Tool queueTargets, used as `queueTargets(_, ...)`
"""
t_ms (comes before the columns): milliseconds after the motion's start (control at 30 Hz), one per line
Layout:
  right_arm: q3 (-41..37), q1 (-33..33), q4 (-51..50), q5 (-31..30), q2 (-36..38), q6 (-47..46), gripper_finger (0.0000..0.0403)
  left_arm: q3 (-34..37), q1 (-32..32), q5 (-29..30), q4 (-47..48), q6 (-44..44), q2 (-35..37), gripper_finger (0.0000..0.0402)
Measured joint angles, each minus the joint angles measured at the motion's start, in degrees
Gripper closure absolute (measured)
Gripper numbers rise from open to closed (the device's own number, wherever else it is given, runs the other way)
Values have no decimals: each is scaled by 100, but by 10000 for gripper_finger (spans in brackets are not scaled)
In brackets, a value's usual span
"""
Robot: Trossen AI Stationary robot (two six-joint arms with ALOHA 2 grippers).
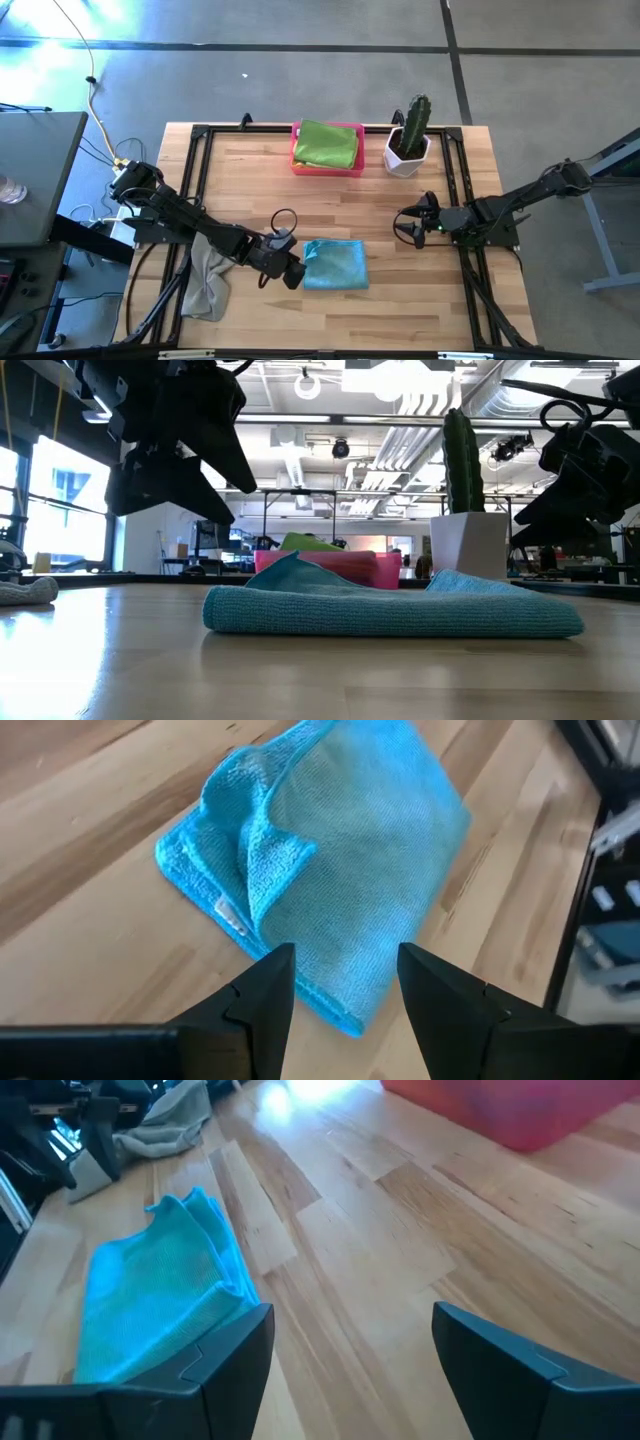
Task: Fold microfiber towels
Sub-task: Put the blue microfiber cloth into the pink bin
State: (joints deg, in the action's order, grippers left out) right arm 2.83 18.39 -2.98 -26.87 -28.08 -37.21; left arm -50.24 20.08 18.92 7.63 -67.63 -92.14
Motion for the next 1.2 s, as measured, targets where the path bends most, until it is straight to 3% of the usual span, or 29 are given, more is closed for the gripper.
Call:
queueTargets(200, 2, 0, -9, 2, 0, 4, 139, 0, 67, 360, -56, -474, 0, 233)
queueTargets(333, 2, 0, -13, 2, -2, -18, 139, 0, 96, 91, -160, -469, 0, 233)
queueTargets(433, 4, 0, -16, 4, -2, 6, 139, 0, 247, 256, -170, -666, -23, 233)
queueTargets(533, 4, 0, -18, 7, -4, -20, 139, 0, 410, 572, -175, -1256, -137, 233)
queueTargets(733, 4, 0, -20, 9, -4, -18, 139, 2, 420, 553, -289, -1816, -671, 233)
queueTargets(1200, 7, 0, -23, 11, -4, -24, 139, 0, -41, 661, -911, -1077, -1400, 229)
